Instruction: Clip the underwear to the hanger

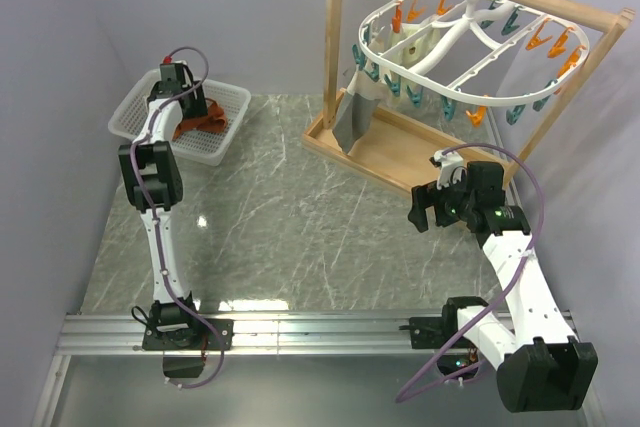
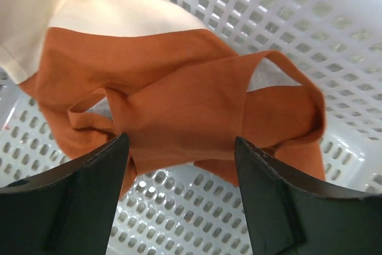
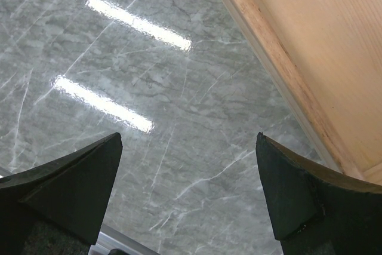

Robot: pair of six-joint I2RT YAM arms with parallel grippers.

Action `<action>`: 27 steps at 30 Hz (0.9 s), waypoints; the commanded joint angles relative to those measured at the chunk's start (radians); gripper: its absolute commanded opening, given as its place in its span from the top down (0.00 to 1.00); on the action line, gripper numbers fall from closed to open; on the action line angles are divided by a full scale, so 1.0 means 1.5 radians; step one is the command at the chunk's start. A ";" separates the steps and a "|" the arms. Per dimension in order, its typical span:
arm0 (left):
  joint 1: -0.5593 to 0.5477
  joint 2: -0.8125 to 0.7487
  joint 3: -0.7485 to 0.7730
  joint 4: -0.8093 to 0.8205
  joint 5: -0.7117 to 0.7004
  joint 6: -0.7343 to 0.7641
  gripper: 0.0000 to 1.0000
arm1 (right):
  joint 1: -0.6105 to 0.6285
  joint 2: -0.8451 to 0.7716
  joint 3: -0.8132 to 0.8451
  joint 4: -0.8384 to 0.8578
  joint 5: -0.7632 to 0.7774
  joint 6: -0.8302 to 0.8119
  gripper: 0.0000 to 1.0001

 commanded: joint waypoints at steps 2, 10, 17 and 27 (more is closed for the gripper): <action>0.002 0.012 0.039 0.017 0.013 0.008 0.27 | -0.005 0.006 0.021 0.011 0.001 0.002 0.00; 0.002 -0.029 0.066 0.017 0.031 0.016 0.79 | -0.005 0.006 0.024 0.013 0.004 0.003 0.00; -0.023 -0.157 0.121 -0.020 0.018 0.109 1.00 | -0.005 0.008 0.031 0.010 -0.007 0.006 0.00; -0.051 -0.390 0.091 -0.062 0.135 0.093 1.00 | -0.004 0.012 0.047 0.011 -0.025 0.012 0.00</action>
